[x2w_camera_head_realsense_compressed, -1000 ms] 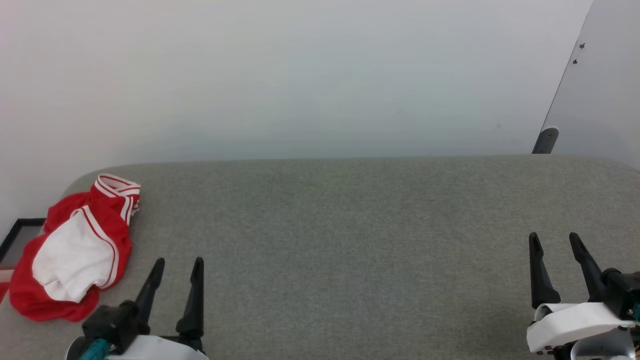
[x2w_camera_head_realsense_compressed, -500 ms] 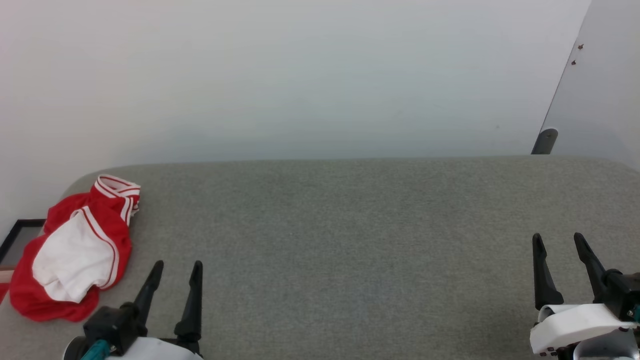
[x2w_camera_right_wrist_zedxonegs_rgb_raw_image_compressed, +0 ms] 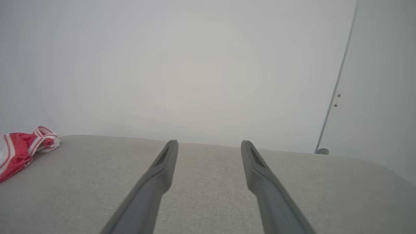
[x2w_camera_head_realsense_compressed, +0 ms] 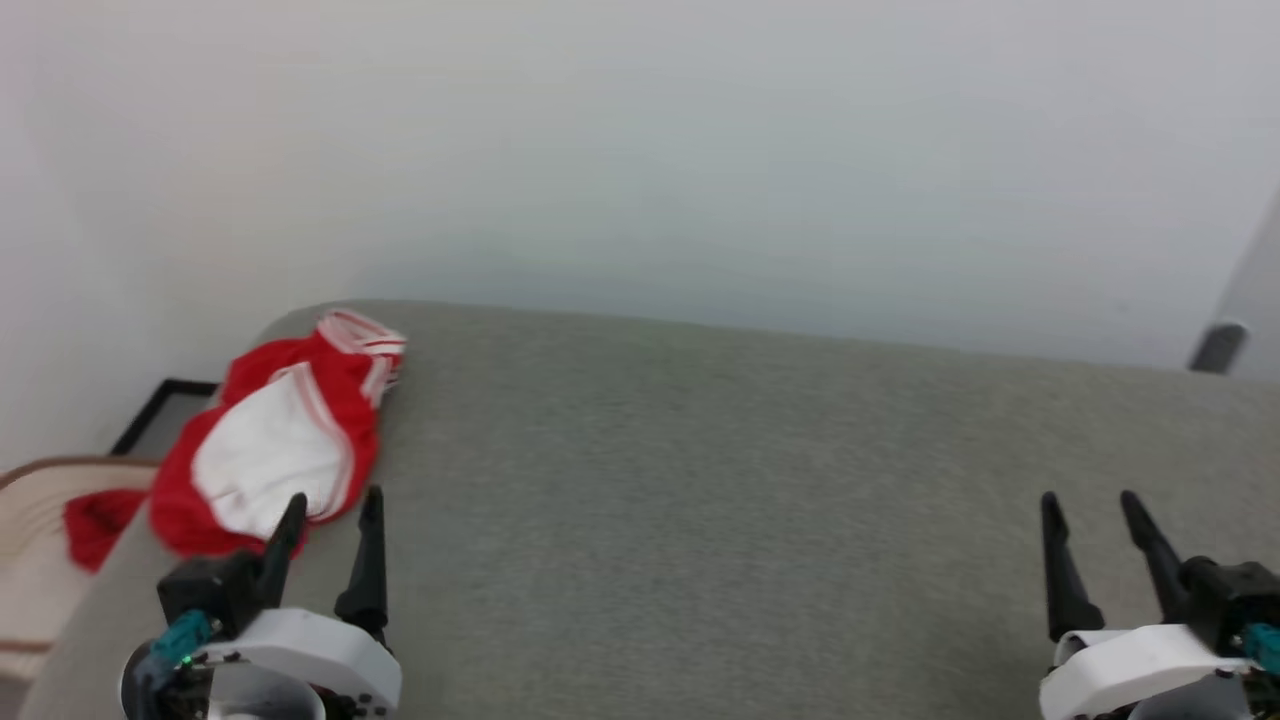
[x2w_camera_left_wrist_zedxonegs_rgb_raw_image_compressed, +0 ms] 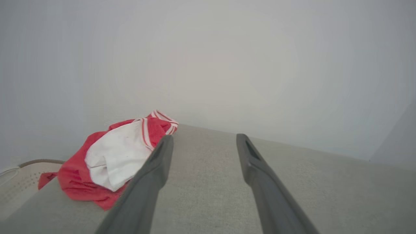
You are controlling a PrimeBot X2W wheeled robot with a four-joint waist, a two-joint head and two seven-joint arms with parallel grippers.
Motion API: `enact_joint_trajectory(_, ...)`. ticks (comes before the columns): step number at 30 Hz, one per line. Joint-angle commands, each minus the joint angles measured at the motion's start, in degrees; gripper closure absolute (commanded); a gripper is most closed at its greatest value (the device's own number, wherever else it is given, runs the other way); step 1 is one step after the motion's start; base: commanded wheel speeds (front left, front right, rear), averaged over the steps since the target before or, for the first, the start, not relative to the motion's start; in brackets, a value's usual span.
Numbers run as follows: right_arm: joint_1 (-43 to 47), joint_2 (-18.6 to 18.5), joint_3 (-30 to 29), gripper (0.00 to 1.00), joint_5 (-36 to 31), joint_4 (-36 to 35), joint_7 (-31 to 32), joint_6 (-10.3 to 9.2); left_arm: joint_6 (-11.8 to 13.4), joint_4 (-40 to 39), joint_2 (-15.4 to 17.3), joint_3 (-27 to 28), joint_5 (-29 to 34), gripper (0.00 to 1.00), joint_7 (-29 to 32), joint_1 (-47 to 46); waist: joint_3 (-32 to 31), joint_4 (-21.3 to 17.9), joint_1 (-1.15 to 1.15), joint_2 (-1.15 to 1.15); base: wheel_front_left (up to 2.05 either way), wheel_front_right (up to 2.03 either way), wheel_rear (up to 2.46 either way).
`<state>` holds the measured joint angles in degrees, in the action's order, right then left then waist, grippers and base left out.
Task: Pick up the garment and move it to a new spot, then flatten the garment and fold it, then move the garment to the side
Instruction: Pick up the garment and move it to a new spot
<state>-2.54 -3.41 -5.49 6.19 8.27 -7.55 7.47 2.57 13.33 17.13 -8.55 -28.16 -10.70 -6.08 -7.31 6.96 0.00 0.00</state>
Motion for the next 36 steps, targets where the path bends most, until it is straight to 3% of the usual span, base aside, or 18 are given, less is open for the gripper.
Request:
enact_joint_trajectory(1, 0.3, 0.2, 0.9, 0.00, 0.7, 0.6, -0.1, 0.04, 0.5, 0.5, 0.4, 0.0, 0.3, 0.00, 0.3, -0.6, -2.0, 7.3, 0.00, 0.00, 0.00, 0.00, 0.00)
enact_joint_trajectory(8, -1.5, 0.4, 3.5, 0.00, 1.9, 2.7, -0.8, 0.04, 1.1, 0.6, 2.0, 0.6, 0.5, 0.00, 1.0, -1.4, -2.4, 14.5, 0.00, 0.00, 0.00, 0.00, 0.00)
enact_joint_trajectory(14, -3.9, 0.4, 5.2, 0.00, 2.4, 4.4, -1.1, 0.03, 1.4, -0.1, 2.0, 1.7, -0.7, 0.00, 0.3, -1.3, -0.9, 16.4, 0.00, 0.00, 0.00, 0.00, 0.00)
enact_joint_trajectory(20, -5.7, -0.2, 6.0, 0.00, 2.6, 6.4, -1.7, 0.03, 0.0, 0.8, 2.1, 1.9, -2.2, 0.00, 0.6, -2.9, -0.1, 17.3, 0.00, 0.00, 0.00, 0.00, 0.00)
enact_joint_trajectory(27, -3.5, -1.0, 4.5, 0.00, 2.4, 5.7, -1.6, 0.03, -4.7, 3.2, 4.1, -1.0, -4.6, 0.00, 10.0, -11.1, 0.6, 17.7, 0.00, 0.00, 0.00, 0.00, 0.00)
enact_joint_trajectory(36, -6.4, -3.3, 5.9, 0.00, 1.3, -2.7, 3.0, 0.03, -8.4, 7.9, 9.2, -0.1, -13.2, 0.00, 27.6, -26.5, 11.9, 10.0, 0.00, 0.00, 0.00, 0.00, 0.00)
